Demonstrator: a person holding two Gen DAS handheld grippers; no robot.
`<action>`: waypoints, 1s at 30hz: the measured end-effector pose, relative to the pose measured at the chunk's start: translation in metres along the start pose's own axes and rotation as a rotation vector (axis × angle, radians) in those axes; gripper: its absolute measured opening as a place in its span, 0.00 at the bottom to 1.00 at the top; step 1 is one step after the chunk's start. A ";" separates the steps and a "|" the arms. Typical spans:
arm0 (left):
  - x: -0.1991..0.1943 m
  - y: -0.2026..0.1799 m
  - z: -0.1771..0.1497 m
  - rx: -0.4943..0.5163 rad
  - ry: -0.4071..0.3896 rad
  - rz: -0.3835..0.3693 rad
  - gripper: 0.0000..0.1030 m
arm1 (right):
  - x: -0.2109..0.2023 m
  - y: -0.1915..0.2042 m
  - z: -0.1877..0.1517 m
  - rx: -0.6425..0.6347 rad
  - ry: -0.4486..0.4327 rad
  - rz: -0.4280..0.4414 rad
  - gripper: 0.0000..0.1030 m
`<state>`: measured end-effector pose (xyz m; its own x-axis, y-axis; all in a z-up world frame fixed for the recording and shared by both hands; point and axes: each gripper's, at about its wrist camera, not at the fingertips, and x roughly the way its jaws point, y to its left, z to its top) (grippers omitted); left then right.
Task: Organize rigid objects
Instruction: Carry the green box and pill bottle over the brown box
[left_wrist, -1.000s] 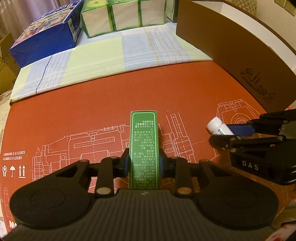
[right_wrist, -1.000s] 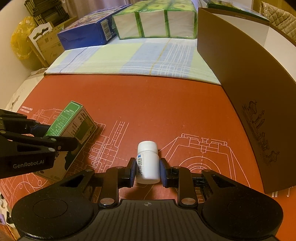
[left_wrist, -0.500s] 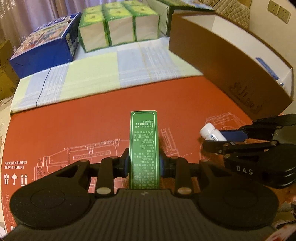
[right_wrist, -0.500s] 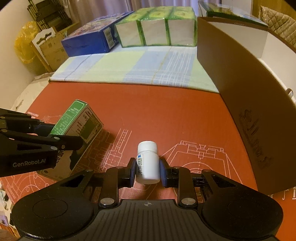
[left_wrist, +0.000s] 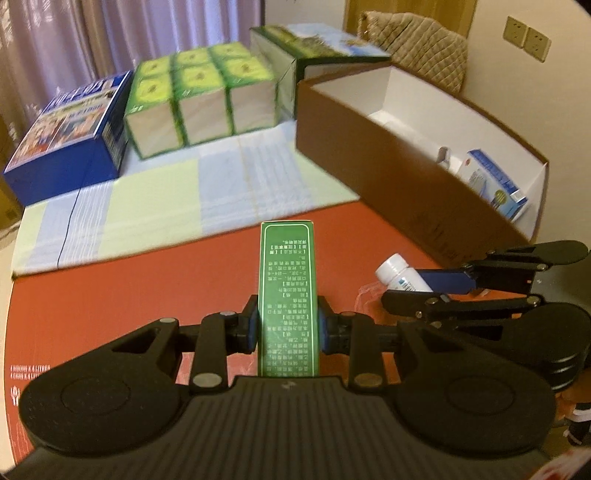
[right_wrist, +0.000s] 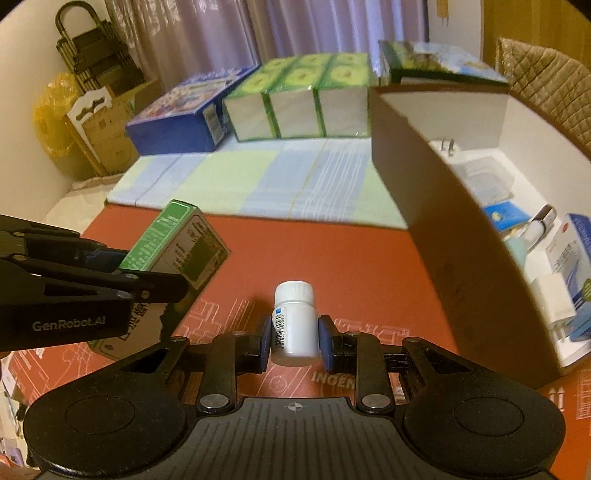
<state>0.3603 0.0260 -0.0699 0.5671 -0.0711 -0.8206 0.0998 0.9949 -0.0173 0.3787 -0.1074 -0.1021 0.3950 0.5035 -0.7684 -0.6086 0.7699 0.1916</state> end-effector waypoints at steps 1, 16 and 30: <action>-0.001 -0.003 0.003 0.006 -0.006 -0.004 0.25 | -0.004 -0.002 0.002 0.001 -0.007 0.000 0.23; -0.002 -0.089 0.077 0.117 -0.087 -0.114 0.25 | -0.069 -0.073 0.033 0.054 -0.132 -0.093 0.23; 0.051 -0.155 0.154 0.135 -0.082 -0.174 0.25 | -0.077 -0.169 0.074 0.104 -0.168 -0.168 0.23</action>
<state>0.4991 -0.1425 -0.0211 0.5956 -0.2521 -0.7627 0.3076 0.9487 -0.0734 0.5018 -0.2477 -0.0301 0.5985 0.4169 -0.6841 -0.4544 0.8799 0.1387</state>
